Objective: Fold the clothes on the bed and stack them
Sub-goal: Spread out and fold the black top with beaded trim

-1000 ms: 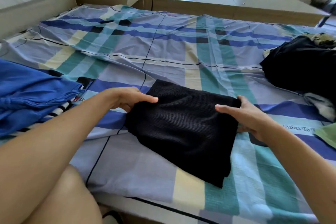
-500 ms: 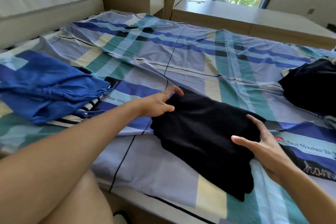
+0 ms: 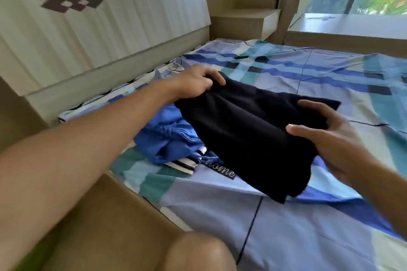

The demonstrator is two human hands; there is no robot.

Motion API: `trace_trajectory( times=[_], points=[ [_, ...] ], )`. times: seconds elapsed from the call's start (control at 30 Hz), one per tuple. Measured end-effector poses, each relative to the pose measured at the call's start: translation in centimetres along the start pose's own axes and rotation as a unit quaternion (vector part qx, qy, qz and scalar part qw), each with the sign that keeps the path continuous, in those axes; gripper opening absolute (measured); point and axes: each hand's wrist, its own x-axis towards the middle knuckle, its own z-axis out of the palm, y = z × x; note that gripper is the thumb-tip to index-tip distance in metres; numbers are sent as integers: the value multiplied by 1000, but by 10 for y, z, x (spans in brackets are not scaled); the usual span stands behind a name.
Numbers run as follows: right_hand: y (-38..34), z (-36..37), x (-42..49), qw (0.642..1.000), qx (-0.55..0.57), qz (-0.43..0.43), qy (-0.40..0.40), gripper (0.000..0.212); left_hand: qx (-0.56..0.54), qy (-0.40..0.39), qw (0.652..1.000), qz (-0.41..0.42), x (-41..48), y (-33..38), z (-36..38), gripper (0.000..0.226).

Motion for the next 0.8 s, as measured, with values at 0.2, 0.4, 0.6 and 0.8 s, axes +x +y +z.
trace_trajectory(
  times=[0.2,0.4,0.6,0.8],
  points=[
    [-3,144,74,996,60,-17,-58,64,75,65,990,-104,18,-104,-110,46],
    [87,205,71,986,-132,62,-83,78,133,24,978,-156,-7,-209,-47,47],
    [79,193,72,875,-481,-56,-24,89,281,92,943,-154,-5,-230,-11,33],
    [75,203,75,858,-484,-150,-81,129,294,-26,955,15,-11,-207,-22,115]
  ],
)
